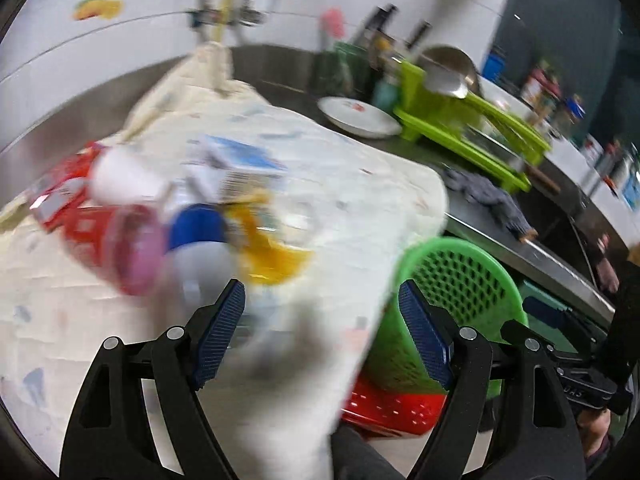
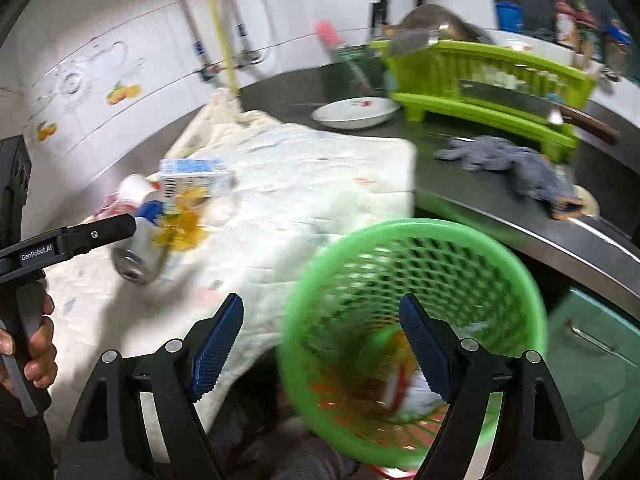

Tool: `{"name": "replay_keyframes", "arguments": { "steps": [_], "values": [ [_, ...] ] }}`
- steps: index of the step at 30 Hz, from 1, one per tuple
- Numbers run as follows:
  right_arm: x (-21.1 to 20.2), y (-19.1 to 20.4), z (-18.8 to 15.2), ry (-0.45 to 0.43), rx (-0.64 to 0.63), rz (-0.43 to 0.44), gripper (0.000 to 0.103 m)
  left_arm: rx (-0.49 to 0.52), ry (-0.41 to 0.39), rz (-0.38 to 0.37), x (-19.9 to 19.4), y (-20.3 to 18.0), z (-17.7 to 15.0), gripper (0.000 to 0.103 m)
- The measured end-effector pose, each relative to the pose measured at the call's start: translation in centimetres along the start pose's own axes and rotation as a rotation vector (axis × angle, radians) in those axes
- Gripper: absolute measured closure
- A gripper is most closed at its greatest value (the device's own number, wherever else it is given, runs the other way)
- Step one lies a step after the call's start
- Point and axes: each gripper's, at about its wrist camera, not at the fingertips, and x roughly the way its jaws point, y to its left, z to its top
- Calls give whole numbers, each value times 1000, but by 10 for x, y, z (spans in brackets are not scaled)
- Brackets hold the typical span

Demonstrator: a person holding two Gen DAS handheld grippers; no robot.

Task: Collect trash
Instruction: 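Grasp the yellow snack wrapper with the right gripper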

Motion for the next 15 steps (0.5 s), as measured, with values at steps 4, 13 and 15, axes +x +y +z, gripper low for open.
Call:
{"name": "replay_keyframes", "arguments": {
  "steps": [4,13,15],
  "values": [
    [20,23,14,19,-11,65,26,-60,-27,61,-16,37,3,25],
    [74,75,39,83,-51,187,32,-142,-24,99,-24,77,-9,25],
    [85,86,44,95,-56,211,36,-155,-24,102,-25,82,-12,25]
  ]
}}
